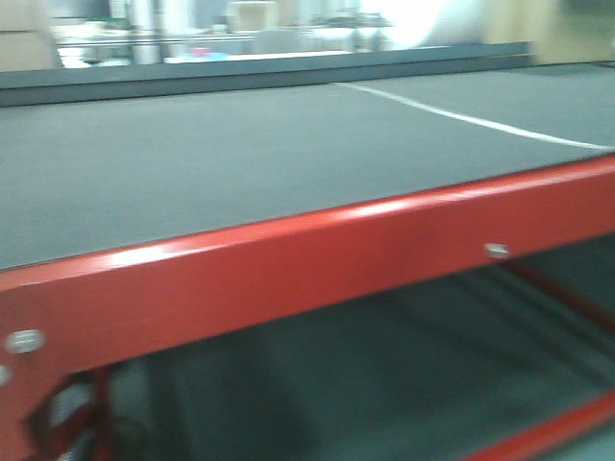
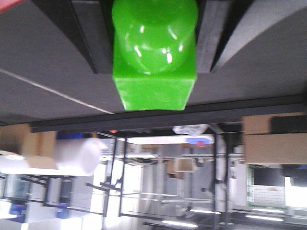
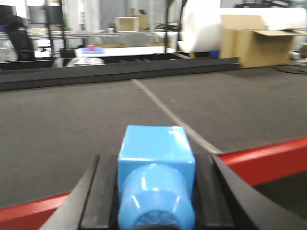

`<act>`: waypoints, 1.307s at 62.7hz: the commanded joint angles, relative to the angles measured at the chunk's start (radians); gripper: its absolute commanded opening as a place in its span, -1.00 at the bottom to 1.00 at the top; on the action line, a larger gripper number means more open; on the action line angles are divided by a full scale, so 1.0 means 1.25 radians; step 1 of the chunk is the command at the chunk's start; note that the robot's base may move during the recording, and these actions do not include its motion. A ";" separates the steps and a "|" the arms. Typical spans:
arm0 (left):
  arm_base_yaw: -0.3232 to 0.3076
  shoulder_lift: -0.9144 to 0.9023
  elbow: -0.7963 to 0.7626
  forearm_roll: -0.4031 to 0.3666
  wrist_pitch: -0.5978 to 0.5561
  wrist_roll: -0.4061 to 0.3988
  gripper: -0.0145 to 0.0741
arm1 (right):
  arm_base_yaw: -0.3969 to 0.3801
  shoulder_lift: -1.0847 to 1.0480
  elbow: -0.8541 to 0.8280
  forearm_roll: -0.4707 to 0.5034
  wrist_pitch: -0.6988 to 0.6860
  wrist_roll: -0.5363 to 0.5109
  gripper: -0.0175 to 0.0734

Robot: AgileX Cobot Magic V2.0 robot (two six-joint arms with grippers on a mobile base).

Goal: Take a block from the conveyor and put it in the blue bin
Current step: 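Drive the base away from the conveyor holding both cubes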

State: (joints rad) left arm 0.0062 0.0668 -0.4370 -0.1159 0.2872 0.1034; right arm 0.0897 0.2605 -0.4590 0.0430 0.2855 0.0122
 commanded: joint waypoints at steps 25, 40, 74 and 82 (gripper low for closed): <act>0.001 -0.001 -0.001 -0.002 -0.012 -0.002 -0.92 | 0.000 -0.004 -0.005 -0.006 -0.022 -0.003 -0.97; 0.001 -0.001 -0.001 -0.002 -0.012 -0.002 -0.92 | 0.000 -0.004 -0.005 -0.006 -0.022 -0.003 -0.97; 0.001 -0.001 -0.001 -0.002 -0.012 -0.002 -0.92 | 0.000 -0.004 -0.005 -0.006 -0.022 -0.003 -0.97; 0.001 -0.001 -0.001 -0.002 -0.012 -0.002 -0.92 | 0.000 -0.004 -0.005 -0.006 -0.022 -0.003 -0.97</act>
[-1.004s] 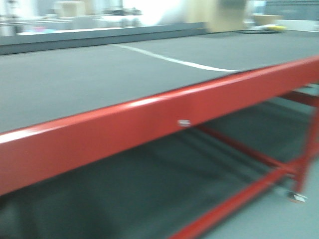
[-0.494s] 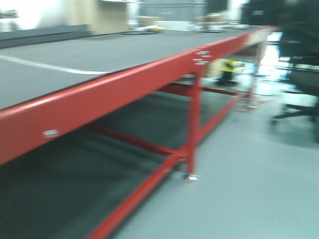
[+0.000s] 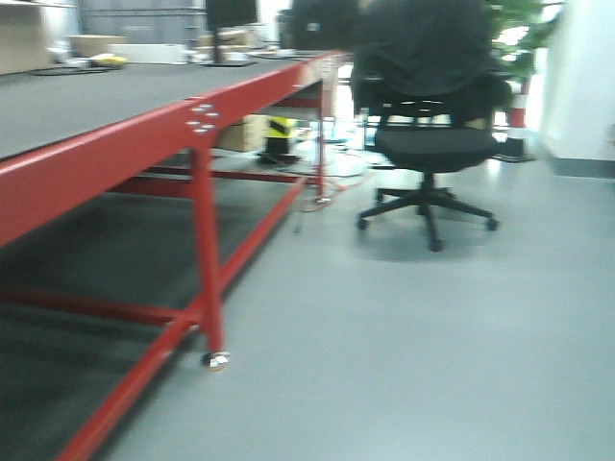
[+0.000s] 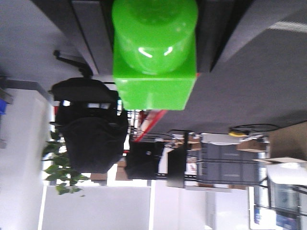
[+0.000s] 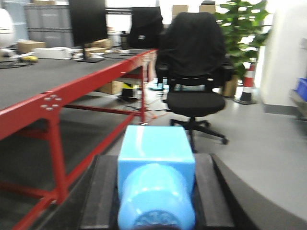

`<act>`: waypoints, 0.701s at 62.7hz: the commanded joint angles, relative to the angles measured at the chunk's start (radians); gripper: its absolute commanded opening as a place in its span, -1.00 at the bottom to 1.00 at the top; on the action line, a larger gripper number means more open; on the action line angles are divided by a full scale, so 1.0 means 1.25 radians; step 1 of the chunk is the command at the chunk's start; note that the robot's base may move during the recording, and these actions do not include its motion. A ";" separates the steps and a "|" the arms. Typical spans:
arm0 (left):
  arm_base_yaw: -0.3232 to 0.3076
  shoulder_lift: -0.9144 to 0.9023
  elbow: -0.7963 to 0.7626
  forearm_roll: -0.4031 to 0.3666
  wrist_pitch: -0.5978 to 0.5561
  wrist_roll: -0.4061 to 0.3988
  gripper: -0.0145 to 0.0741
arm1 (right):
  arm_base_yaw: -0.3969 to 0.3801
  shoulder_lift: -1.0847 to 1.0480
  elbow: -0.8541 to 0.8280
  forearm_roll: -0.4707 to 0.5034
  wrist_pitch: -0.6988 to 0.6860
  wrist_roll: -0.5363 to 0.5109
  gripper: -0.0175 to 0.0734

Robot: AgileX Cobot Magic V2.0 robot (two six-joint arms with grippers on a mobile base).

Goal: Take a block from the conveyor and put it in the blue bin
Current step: 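Drive the base away from the conveyor holding both cubes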

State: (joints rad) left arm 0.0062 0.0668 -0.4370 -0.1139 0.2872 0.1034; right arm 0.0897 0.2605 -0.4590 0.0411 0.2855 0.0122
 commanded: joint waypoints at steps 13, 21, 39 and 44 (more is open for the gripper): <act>0.001 -0.001 -0.001 -0.003 -0.012 -0.002 -0.92 | 0.000 -0.004 -0.005 -0.004 -0.022 -0.003 -0.97; 0.001 -0.001 -0.001 -0.003 -0.012 -0.002 -0.92 | 0.000 -0.004 -0.005 -0.004 -0.022 -0.003 -0.97; 0.001 -0.001 -0.001 -0.003 -0.012 -0.002 -0.92 | 0.000 -0.004 -0.005 -0.004 -0.022 -0.003 -0.97; 0.001 -0.001 -0.001 -0.003 -0.012 -0.002 -0.92 | 0.000 -0.004 -0.005 -0.004 -0.022 -0.003 -0.97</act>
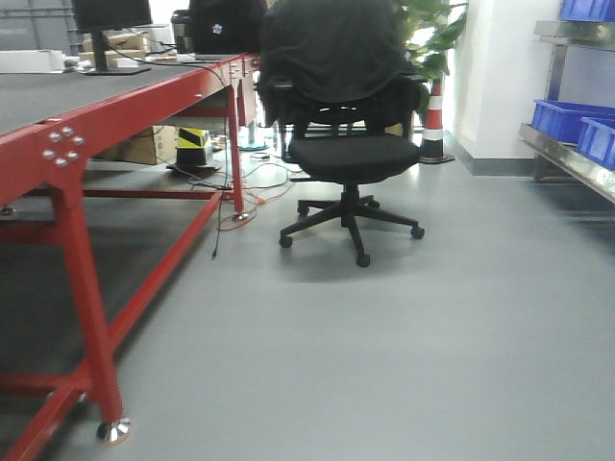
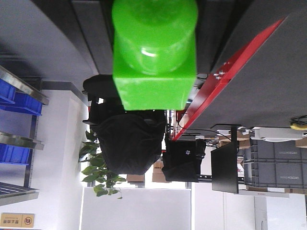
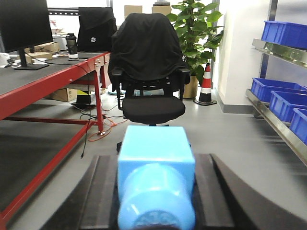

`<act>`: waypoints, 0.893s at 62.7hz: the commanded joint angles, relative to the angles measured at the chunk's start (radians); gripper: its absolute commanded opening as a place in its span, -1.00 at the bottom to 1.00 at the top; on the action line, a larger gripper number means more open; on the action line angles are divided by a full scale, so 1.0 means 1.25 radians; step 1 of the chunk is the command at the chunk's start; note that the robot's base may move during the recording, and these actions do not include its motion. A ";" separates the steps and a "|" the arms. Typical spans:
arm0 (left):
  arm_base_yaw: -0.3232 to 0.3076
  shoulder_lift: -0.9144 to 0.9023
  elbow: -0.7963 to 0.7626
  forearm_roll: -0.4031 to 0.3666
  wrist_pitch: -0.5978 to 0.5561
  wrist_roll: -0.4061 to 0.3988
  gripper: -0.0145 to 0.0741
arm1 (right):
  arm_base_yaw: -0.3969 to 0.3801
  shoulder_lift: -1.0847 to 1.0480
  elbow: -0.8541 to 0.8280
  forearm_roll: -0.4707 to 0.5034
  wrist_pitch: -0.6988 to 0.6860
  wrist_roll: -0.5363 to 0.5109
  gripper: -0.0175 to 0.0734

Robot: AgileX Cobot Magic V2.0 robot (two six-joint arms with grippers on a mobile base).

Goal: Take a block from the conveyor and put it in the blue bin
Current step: 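Drive the base away from the conveyor holding both cubes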

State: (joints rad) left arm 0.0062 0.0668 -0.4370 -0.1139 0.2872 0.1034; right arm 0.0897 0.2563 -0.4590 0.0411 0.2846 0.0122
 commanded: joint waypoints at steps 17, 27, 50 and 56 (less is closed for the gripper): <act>0.001 -0.001 -0.001 -0.003 -0.012 -0.002 -0.92 | 0.000 -0.001 -0.005 -0.004 -0.021 -0.003 -0.97; 0.001 -0.001 -0.001 -0.003 -0.012 -0.002 -0.92 | 0.000 -0.001 -0.005 -0.004 -0.021 -0.003 -0.97; 0.001 -0.001 -0.001 -0.003 -0.012 -0.002 -0.92 | 0.000 -0.001 -0.005 -0.004 -0.021 -0.003 -0.97; 0.001 -0.001 -0.001 -0.003 -0.012 -0.002 -0.92 | 0.000 -0.001 -0.005 -0.004 -0.021 -0.003 -0.97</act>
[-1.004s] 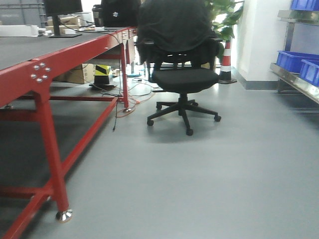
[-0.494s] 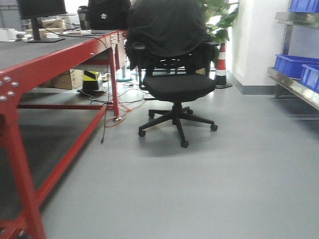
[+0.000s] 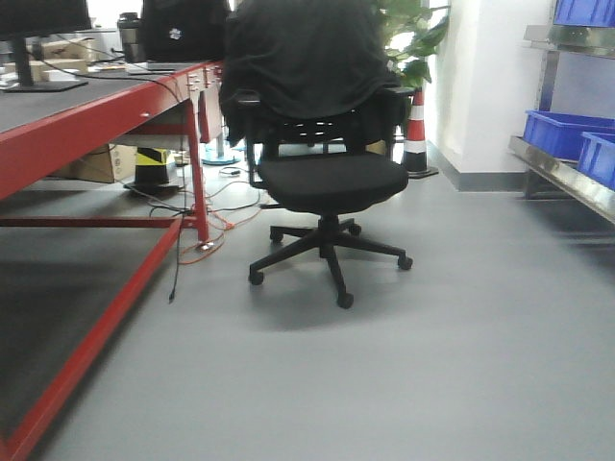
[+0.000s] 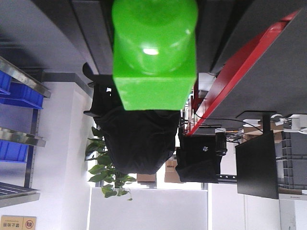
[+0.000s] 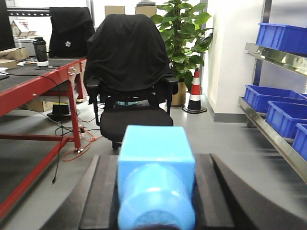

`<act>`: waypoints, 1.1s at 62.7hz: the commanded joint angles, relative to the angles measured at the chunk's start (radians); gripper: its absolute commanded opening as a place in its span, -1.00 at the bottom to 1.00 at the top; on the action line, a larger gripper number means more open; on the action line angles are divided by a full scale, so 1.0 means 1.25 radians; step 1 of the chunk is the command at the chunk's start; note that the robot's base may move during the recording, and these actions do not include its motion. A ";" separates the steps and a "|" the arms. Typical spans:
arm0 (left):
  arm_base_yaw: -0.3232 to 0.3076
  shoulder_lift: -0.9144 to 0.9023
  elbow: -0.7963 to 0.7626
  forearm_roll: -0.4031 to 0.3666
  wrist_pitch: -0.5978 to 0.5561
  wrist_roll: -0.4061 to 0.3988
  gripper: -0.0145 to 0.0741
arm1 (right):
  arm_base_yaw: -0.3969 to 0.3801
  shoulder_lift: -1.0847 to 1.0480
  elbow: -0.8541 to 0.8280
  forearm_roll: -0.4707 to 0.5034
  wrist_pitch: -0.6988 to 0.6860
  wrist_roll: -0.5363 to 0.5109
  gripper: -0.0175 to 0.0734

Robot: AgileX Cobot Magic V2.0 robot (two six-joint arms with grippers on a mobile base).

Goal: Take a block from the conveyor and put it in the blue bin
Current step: 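Drive the base away from the conveyor holding both cubes, then drive up to the steel shelf of blue bins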

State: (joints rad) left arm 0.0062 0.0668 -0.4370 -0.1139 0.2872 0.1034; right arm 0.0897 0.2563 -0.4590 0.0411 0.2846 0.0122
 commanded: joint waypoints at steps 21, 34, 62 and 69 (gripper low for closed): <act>0.001 -0.001 -0.001 -0.003 -0.012 -0.002 -0.92 | 0.000 -0.001 -0.005 -0.004 -0.021 -0.003 -0.97; 0.001 -0.001 -0.001 -0.003 -0.012 -0.002 -0.92 | 0.000 -0.001 -0.005 -0.004 -0.021 -0.003 -0.97; 0.001 -0.001 -0.001 -0.003 -0.012 -0.002 -0.92 | 0.000 -0.001 -0.005 -0.004 -0.021 -0.003 -0.97; 0.001 -0.001 -0.001 -0.003 -0.012 -0.002 -0.92 | 0.000 -0.001 -0.005 -0.004 -0.021 -0.003 -0.97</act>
State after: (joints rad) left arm 0.0062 0.0668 -0.4370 -0.1139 0.2872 0.1034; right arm 0.0897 0.2563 -0.4590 0.0411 0.2846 0.0122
